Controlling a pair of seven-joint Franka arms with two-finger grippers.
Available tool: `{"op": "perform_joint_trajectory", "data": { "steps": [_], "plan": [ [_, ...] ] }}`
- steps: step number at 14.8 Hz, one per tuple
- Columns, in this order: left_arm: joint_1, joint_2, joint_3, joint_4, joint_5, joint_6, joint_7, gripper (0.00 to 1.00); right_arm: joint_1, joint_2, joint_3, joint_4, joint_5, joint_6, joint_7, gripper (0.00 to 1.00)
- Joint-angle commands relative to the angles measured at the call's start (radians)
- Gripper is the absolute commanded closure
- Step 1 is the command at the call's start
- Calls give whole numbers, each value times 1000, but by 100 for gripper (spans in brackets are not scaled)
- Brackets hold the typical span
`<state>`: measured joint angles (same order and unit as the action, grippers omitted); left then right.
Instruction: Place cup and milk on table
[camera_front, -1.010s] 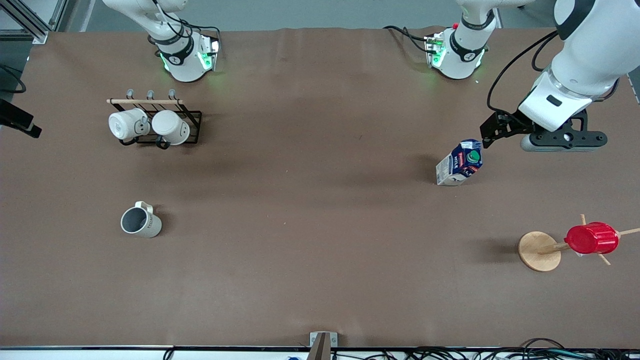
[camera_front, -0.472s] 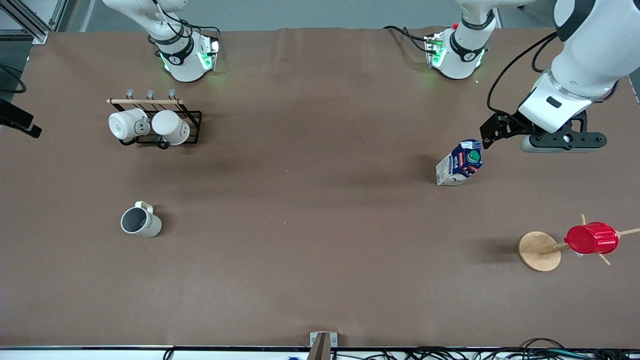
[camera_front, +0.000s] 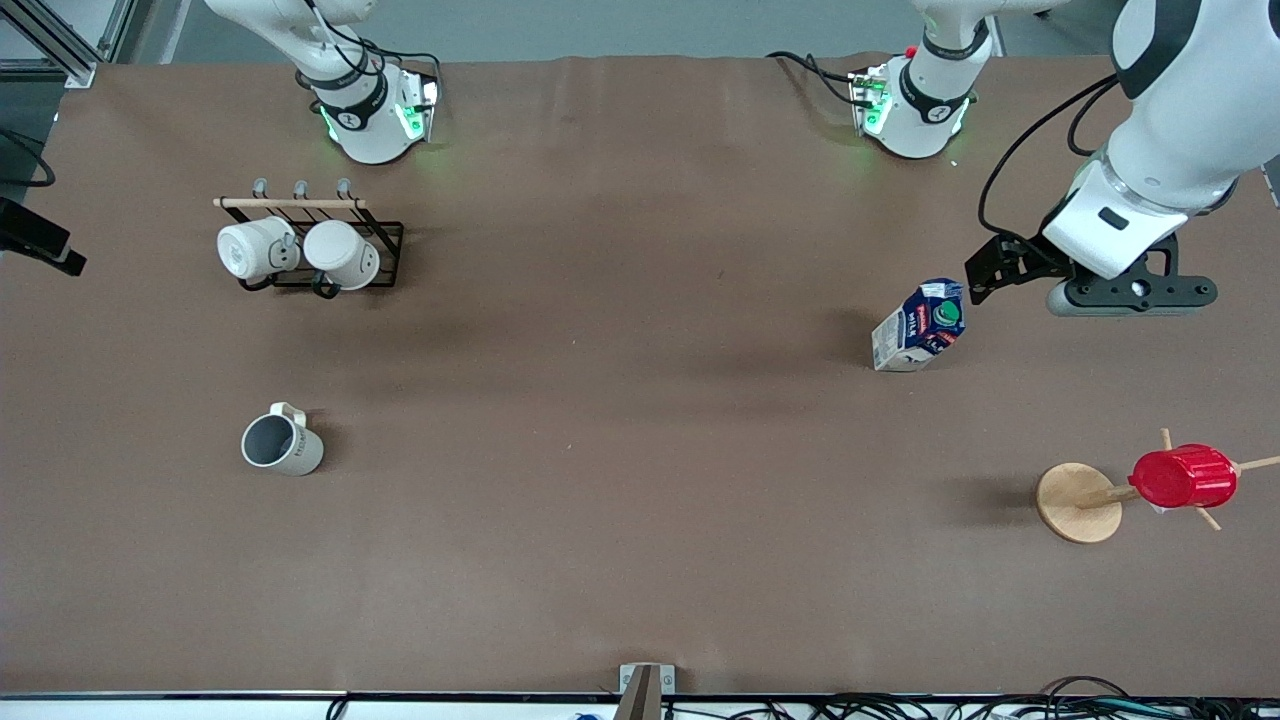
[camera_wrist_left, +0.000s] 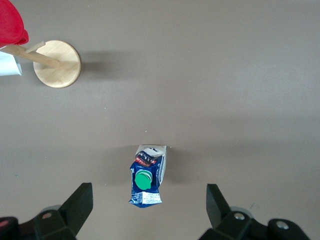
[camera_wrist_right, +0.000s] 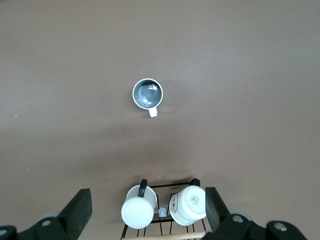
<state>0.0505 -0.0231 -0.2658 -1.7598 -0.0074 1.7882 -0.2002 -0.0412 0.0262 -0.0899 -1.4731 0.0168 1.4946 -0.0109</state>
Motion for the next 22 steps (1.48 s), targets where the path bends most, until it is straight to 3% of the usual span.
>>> {"op": "perform_joint_trajectory", "data": {
  "steps": [1,4,7,10,16,19,22],
  "plan": [
    [14,23,-6,10,17,7,12,0,12,61,5,-29,-9,28,-23,0],
    [28,61,-6,-15,17,39,13,0,12,139,5,-93,-5,183,-75,0],
    [43,75,-6,-125,17,167,15,0,7,207,4,-214,-5,395,-133,0],
    [57,115,-6,-219,59,299,13,0,-5,306,2,-260,-1,563,-208,0],
    [51,192,-10,-224,69,358,-8,0,-8,397,1,-420,-1,892,-260,1],
    [45,184,-20,-234,69,346,-24,0,-9,443,1,-432,0,953,-279,11],
    [49,158,-41,-288,67,346,-24,0,-8,481,2,-432,3,990,-278,41]
  ]
}}
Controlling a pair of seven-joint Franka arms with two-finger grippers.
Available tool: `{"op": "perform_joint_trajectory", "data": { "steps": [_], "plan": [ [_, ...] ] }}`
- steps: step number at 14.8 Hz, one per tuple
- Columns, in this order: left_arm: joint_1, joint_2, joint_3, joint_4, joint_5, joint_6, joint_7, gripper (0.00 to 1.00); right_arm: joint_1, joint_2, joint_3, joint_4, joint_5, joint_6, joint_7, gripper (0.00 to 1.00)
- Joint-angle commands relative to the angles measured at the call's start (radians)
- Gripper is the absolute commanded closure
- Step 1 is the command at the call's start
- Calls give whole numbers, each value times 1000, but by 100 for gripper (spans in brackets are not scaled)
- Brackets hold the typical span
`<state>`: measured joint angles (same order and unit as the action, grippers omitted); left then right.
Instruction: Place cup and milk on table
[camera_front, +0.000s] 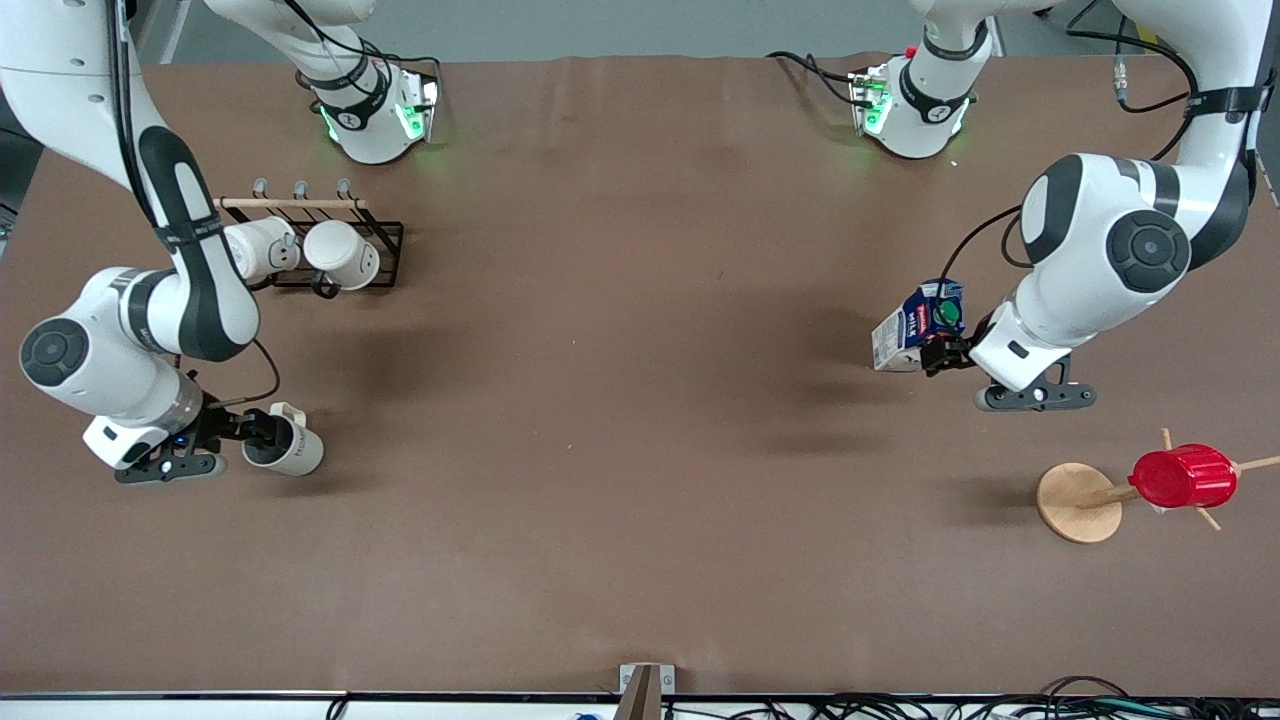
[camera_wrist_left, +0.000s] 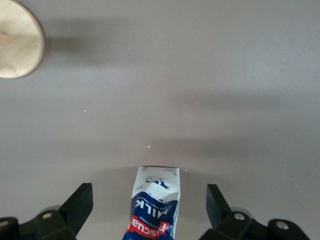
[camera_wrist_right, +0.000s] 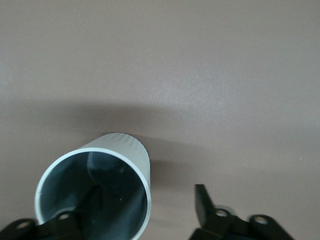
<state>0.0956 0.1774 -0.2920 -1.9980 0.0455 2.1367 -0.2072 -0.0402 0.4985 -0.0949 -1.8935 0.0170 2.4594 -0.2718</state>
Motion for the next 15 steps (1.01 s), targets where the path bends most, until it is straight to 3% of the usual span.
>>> {"op": "perform_joint_trajectory", "data": {
  "steps": [1,3,4,7,10,12,15],
  "plan": [
    [4,-50,-15,-62,16,-3,-17,0,-9,11,7,-12,3,26,-15,61],
    [4,-67,-16,-105,16,-3,-11,0,-9,12,7,-12,4,26,-4,94],
    [4,-70,-16,-120,16,-3,-8,0,-9,12,7,-7,4,24,-3,100],
    [4,-75,-16,-142,16,-3,-4,0,-1,-6,7,4,4,4,-4,100],
    [4,-93,-18,-177,16,-4,3,0,29,-89,30,40,4,-152,29,100],
    [4,-99,-19,-185,14,-8,3,0,46,-133,114,86,3,-300,177,100],
    [7,-113,-30,-191,10,-35,3,3,68,-135,282,148,-20,-361,504,100]
  ]
}}
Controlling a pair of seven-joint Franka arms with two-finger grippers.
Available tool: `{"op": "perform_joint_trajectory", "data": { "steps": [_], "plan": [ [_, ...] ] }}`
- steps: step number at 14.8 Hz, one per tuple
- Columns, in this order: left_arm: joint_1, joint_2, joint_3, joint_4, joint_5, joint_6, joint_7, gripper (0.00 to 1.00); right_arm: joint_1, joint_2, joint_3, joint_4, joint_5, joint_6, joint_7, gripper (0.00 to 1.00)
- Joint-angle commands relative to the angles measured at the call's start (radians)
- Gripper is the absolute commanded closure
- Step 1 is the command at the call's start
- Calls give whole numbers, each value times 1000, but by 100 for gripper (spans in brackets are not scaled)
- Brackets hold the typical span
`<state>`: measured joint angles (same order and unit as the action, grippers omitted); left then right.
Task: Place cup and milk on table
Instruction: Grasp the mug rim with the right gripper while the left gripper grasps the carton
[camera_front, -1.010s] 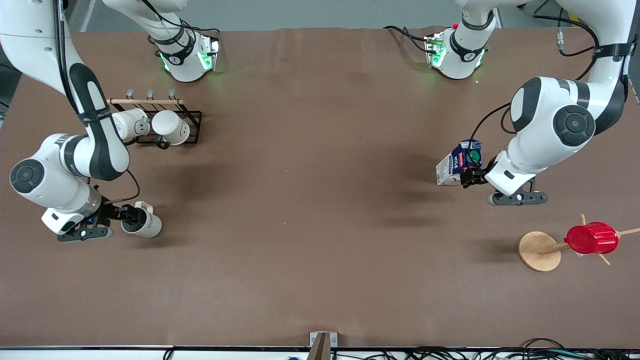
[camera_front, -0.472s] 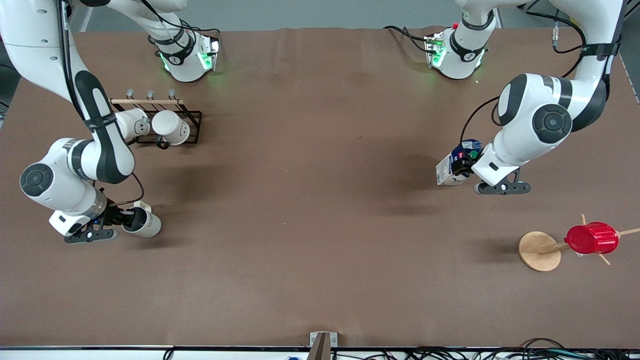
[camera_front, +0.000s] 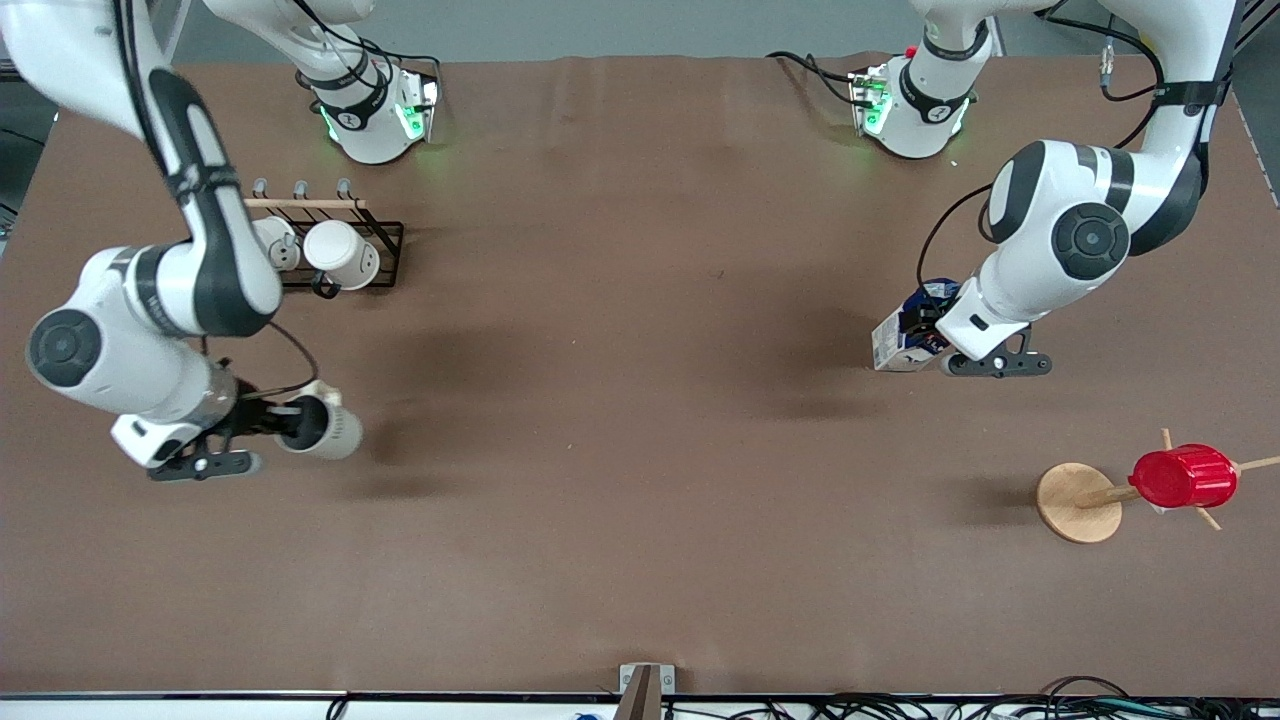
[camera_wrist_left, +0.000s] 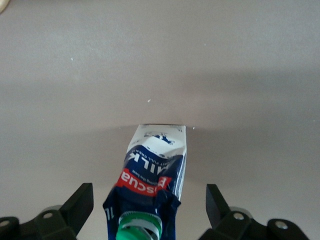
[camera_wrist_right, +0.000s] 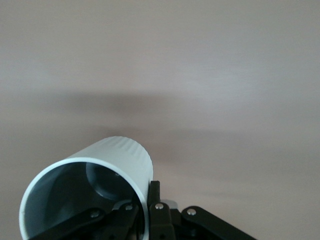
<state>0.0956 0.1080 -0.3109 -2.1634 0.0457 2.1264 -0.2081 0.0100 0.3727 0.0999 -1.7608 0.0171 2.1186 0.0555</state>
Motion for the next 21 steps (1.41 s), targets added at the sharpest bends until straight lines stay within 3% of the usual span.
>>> {"op": "perform_joint_trajectory", "data": {
  "steps": [1,3,5,7,11,15,19,21],
  "plan": [
    [7,-47,-13,-24,3,-32,4,6,36,-3,122,27,-35,-16,275,100],
    [7,-50,-13,-27,-1,-39,1,15,92,33,191,81,-124,-11,508,100],
    [9,-50,-13,-27,-1,-45,1,33,154,122,222,164,-201,-12,718,100],
    [9,-48,-13,-27,-1,-46,1,46,229,214,241,229,-219,-5,847,100],
    [7,-47,-11,-30,-3,-46,1,48,324,331,241,328,-276,20,955,100],
    [9,-45,-11,-29,-1,-46,1,49,367,388,242,323,-354,73,1009,99],
    [9,-42,-11,-29,-1,-46,1,50,386,403,242,320,-355,95,1038,98],
    [7,-42,-11,-29,-1,-46,1,58,396,414,242,320,-355,118,1052,95]
  ]
}}
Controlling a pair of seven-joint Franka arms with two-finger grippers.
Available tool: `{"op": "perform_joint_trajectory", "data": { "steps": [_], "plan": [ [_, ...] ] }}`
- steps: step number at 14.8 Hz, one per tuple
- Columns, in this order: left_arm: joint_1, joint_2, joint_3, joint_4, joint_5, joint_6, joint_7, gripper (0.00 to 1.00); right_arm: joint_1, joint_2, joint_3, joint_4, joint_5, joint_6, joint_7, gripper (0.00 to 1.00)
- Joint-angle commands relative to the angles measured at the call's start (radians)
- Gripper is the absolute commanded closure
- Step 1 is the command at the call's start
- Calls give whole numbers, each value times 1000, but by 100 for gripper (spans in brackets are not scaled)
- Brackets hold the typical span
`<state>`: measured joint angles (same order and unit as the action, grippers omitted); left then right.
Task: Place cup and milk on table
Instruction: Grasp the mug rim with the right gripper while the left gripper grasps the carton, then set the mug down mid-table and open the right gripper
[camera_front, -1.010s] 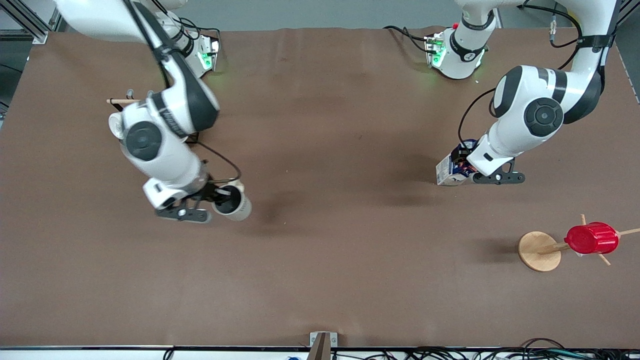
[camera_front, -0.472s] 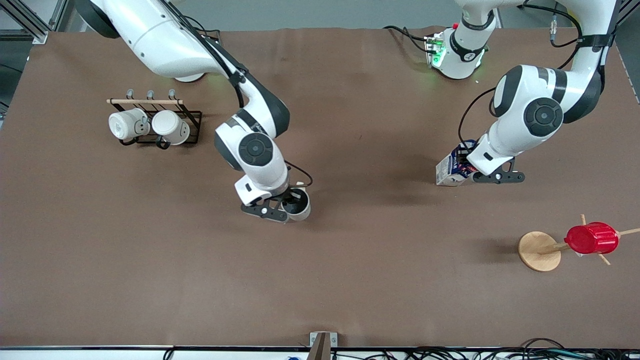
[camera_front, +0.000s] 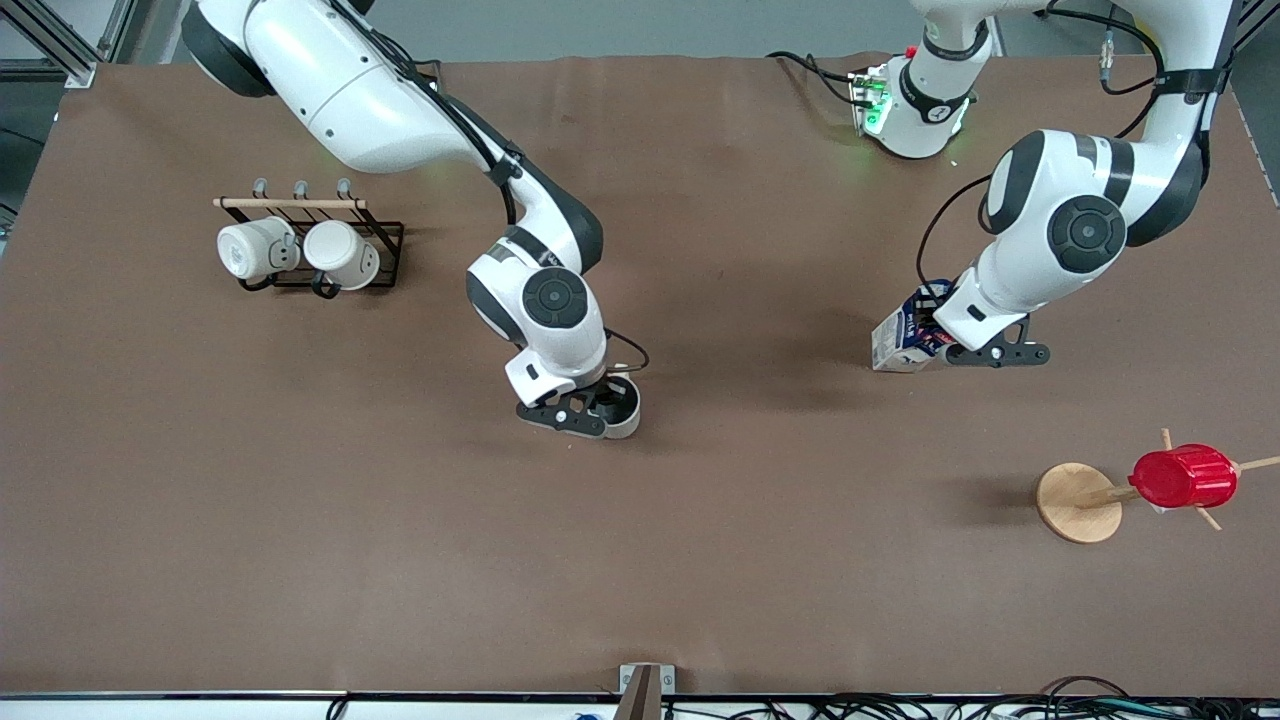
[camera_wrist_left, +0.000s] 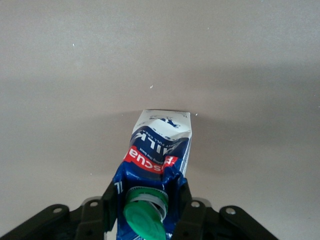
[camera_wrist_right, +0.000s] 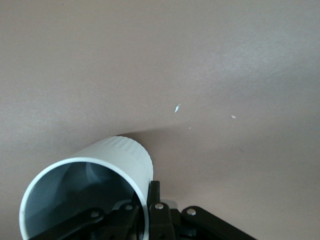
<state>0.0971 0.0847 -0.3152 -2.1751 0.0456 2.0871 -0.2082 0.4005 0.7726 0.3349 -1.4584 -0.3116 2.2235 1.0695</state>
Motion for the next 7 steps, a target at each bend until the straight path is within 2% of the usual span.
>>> {"op": "perform_joint_trajectory", "data": {
  "steps": [1,2,3,4,5,7],
  "plan": [
    [6,-17,-7,-17,-1,-7,1,65,4,16,9,18,-24,21,50,87],
    [6,-17,-7,-14,-1,-7,1,72,1,16,9,18,-23,21,53,64],
    [6,-17,-7,-11,-1,-7,1,74,0,14,9,18,-21,21,56,34],
    [7,-17,-7,-9,-1,-7,3,74,-6,11,9,18,-21,16,66,12],
    [7,-16,-7,-6,-1,-7,3,74,-11,5,10,19,-21,9,69,0],
    [7,-14,-7,8,-1,-7,1,74,-34,-33,13,18,-20,-11,64,0]
  ]
}}
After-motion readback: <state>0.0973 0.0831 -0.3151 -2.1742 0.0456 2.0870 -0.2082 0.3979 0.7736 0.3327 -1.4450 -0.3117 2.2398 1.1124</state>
